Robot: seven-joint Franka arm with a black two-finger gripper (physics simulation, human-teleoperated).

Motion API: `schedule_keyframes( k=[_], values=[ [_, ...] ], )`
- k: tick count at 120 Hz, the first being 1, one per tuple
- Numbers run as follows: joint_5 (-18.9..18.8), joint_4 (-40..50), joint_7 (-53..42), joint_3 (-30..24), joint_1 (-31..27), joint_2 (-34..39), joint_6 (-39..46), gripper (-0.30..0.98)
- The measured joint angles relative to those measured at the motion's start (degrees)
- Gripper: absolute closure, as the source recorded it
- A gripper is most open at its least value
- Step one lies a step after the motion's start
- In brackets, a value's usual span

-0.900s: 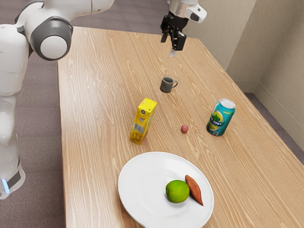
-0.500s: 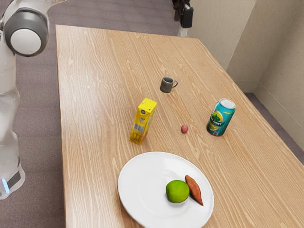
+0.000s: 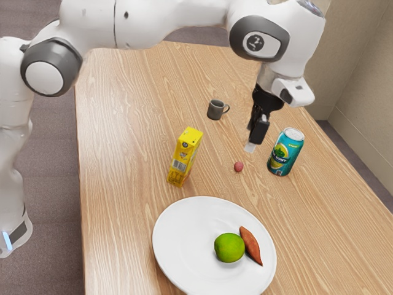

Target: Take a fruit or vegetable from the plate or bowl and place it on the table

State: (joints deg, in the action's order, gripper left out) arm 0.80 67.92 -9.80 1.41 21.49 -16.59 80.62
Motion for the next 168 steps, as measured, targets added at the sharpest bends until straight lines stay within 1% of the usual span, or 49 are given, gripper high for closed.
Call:
schedule_keyframes(
  k=[6,14,26,36,46,57,78,110,150,168],
  values=[
    [1.4,0.2,-0.8,-1.0,0.2,-2.0,1.5,0.00],
    [2.6,0.3,-1.4,-1.5,1.0,-2.9,3.7,0.00],
    [3.5,2.0,1.2,-1.6,3.9,-3.0,6.1,0.00],
    [3.7,7.7,6.0,-1.3,5.9,-1.1,8.8,0.00],
    [3.9,16.9,11.6,-1.1,6.9,4.4,12.7,0.00],
    [3.9,21.0,17.7,-1.0,7.7,7.2,17.0,0.00],
    [4.7,24.4,27.4,-1.1,8.6,7.8,23.2,0.00],
    [5.8,27.2,37.7,-1.1,8.3,6.6,27.6,0.00],
    [6.2,31.1,45.4,-1.3,9.7,7.9,29.3,0.00],
    [4.0,31.6,45.4,-1.3,10.3,8.9,29.3,0.00]
  ],
)
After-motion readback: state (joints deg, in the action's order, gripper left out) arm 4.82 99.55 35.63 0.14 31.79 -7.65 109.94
